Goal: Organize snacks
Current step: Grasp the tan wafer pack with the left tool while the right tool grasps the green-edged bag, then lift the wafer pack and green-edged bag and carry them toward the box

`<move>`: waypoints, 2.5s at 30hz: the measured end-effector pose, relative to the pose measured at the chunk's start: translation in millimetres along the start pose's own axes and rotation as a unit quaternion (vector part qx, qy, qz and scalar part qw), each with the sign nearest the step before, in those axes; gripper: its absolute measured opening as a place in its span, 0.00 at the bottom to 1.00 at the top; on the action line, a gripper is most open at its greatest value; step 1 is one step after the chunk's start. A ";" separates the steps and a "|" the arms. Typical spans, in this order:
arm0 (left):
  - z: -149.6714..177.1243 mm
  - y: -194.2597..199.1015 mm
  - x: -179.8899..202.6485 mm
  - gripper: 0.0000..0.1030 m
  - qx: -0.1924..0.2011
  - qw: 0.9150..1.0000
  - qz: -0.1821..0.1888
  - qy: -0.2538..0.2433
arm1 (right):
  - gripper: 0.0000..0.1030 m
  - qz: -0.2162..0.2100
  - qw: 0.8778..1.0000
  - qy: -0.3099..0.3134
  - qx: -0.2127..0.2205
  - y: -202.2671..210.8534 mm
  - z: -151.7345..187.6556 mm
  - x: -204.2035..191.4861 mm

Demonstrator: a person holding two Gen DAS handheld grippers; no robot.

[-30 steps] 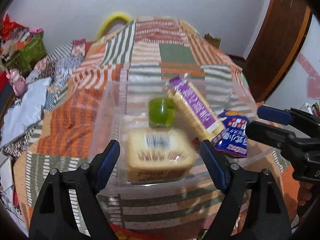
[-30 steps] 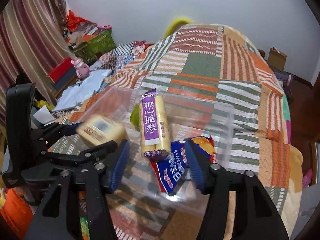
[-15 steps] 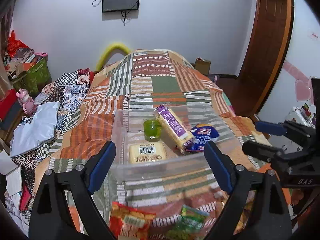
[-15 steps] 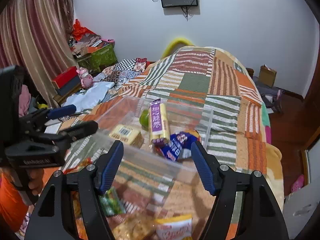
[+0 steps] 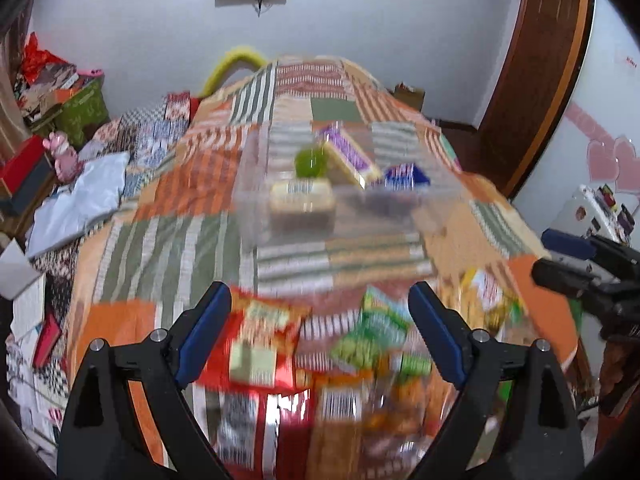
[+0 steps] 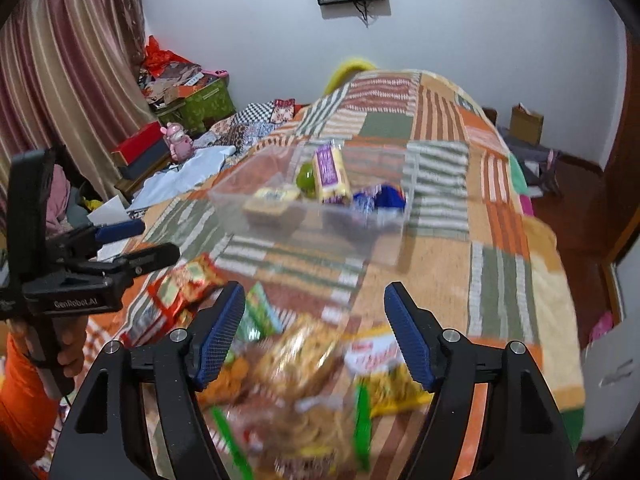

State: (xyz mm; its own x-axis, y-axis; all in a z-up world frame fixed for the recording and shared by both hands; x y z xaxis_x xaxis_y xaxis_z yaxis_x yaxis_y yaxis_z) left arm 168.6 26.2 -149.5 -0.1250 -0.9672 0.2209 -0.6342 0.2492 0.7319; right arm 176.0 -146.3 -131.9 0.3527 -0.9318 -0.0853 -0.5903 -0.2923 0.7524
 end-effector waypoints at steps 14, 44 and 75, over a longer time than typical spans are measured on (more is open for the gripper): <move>81.9 4.6 3.3 0.88 -0.040 0.999 0.000 0.012 | 0.86 0.010 0.999 -0.026 -0.042 6.1 74.6 -2.1; 102.0 -15.1 3.4 0.35 -0.058 0.998 0.022 0.032 | 0.73 -0.029 0.995 -0.064 -0.065 -13.9 96.4 1.2; -13.0 35.6 11.9 0.33 0.075 0.997 0.025 0.006 | 0.67 -0.019 0.997 -0.040 0.065 27.7 -10.5 10.6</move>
State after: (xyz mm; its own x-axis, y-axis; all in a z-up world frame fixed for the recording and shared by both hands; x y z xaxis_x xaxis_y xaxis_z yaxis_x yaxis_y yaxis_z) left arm 154.5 24.2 -112.5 -0.1505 -0.9527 0.2639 -0.7339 0.2866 0.6159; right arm 171.0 -162.1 -105.1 0.3202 -0.9322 -0.1687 -0.6682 -0.3484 0.6573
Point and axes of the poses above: each gripper's, at about its wrist camera, not at the fingertips, and y roughly against the way its jaws point, x to its right, z to its underside, the point moved 7 cm from there along -y, roughly the way its jaws point, and after that the axes turned 10 degrees about z, right-handed, at the moved point
